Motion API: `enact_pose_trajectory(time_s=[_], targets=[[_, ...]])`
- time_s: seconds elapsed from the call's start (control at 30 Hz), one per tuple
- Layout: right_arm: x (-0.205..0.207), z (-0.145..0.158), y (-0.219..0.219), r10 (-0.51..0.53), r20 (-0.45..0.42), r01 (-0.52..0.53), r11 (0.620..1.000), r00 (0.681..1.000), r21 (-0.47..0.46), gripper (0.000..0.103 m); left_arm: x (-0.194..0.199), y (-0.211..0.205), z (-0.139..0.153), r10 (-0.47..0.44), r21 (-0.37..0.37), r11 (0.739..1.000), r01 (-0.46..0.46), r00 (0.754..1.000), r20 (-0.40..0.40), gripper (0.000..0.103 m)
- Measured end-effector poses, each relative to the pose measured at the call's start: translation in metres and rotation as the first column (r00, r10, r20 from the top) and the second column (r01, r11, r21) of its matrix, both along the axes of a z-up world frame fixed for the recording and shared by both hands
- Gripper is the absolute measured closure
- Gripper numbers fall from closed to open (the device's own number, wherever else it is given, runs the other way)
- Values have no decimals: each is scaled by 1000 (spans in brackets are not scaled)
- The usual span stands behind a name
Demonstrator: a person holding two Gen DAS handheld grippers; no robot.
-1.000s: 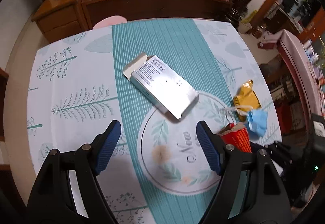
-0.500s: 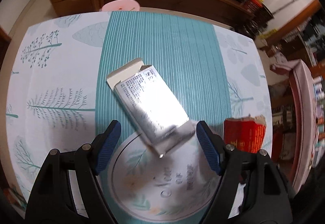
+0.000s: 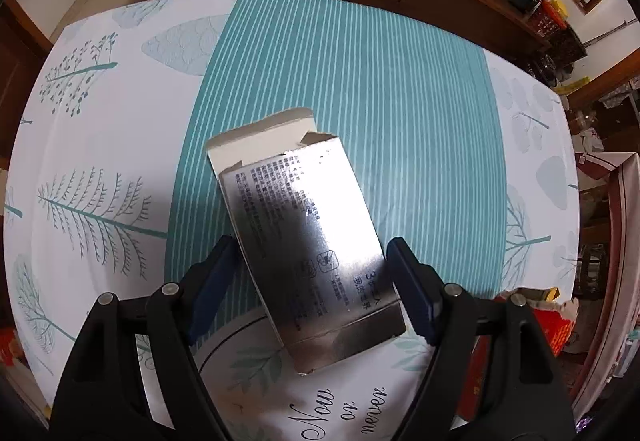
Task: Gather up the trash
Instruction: 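Grasp the red cylindrical wrapper with the right tool while the left tool grasps the silver-white box, then carry the red wrapper and silver-white box down over the bin with both tools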
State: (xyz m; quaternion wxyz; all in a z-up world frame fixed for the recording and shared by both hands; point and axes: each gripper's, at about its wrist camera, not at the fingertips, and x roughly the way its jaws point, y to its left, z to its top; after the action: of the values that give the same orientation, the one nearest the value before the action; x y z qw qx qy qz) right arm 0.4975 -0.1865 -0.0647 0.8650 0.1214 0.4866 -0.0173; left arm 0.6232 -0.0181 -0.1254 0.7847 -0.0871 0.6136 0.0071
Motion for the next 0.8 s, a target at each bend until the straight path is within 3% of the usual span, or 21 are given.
enact_pose_trajectory(time_s=[0.27,0.4,0.6,0.8], targets=[[-25,3,0,3,9,-4,1000,1000,19,74,-22,13,2,-22,-22,1000,22,1000,14,36],[-47,9,1,10,20,-11,999,1000,31,74,-44,18,3,-72,7,997,72,997,6,37],[-98,25,5,48,35,-49,997,998,52,74,-95,31,11,-146,24,989,147,989,-25,37],[-174,42,5,100,45,-103,993,994,63,74,-167,37,36,-221,26,975,222,975,-9,37]])
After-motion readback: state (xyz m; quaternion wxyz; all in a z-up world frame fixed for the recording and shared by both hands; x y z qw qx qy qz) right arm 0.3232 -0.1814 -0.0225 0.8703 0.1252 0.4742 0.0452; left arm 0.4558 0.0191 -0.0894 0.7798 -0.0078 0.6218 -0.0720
